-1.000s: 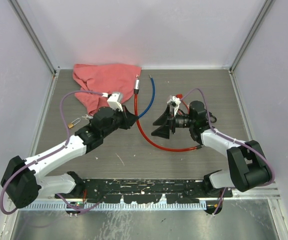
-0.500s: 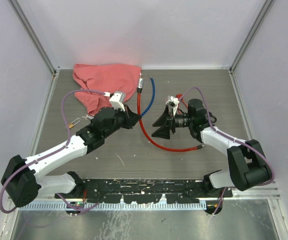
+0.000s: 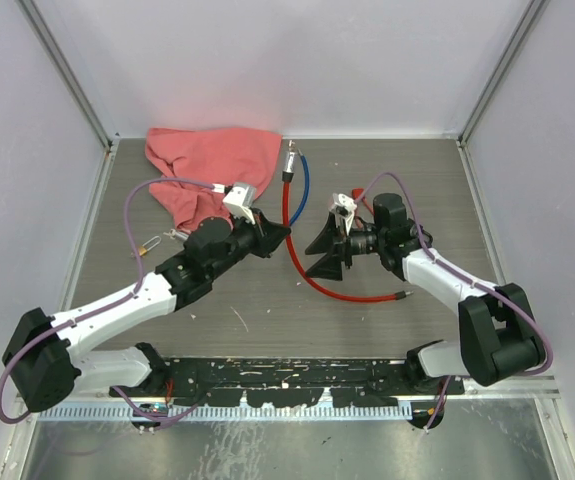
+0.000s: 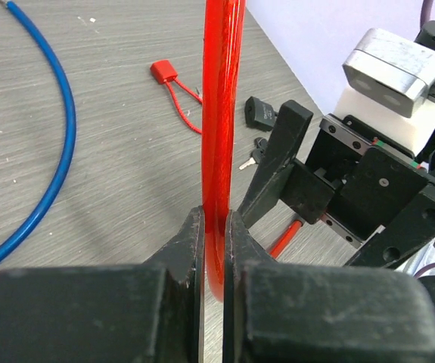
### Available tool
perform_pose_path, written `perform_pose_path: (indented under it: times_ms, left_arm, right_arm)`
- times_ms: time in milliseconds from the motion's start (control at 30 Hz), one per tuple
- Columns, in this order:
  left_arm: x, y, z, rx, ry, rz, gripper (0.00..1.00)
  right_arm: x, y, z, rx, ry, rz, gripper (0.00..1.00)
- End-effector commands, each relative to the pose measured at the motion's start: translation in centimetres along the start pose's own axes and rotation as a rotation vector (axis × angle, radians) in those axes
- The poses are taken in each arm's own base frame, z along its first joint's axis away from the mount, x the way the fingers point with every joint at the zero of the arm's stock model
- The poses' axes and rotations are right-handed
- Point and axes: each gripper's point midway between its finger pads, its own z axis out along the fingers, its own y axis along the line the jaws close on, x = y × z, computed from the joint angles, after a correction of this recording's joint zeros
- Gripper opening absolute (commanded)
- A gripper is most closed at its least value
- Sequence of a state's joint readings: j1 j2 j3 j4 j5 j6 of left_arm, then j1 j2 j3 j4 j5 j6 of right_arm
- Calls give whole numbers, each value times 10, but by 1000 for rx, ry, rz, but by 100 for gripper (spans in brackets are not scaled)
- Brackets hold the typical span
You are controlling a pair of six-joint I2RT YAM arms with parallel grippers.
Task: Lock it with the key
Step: Pick up the lock from the center of the board.
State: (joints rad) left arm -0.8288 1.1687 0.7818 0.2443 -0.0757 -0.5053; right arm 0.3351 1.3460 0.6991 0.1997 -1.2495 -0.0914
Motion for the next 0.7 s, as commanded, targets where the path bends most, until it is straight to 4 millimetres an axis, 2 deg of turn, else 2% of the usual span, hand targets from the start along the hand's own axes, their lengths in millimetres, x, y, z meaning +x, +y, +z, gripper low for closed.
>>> perform_pose_path:
  times_ms: [0, 667]
  left_arm:
    - [-48, -33, 3, 95, -165, -1, 0]
    - [-46, -45, 9, 104, -165, 4, 0]
  right_arm:
    - [-17, -7, 2, 34, -45, -23, 80]
    - [-21, -7, 14, 49, -109, 29, 79]
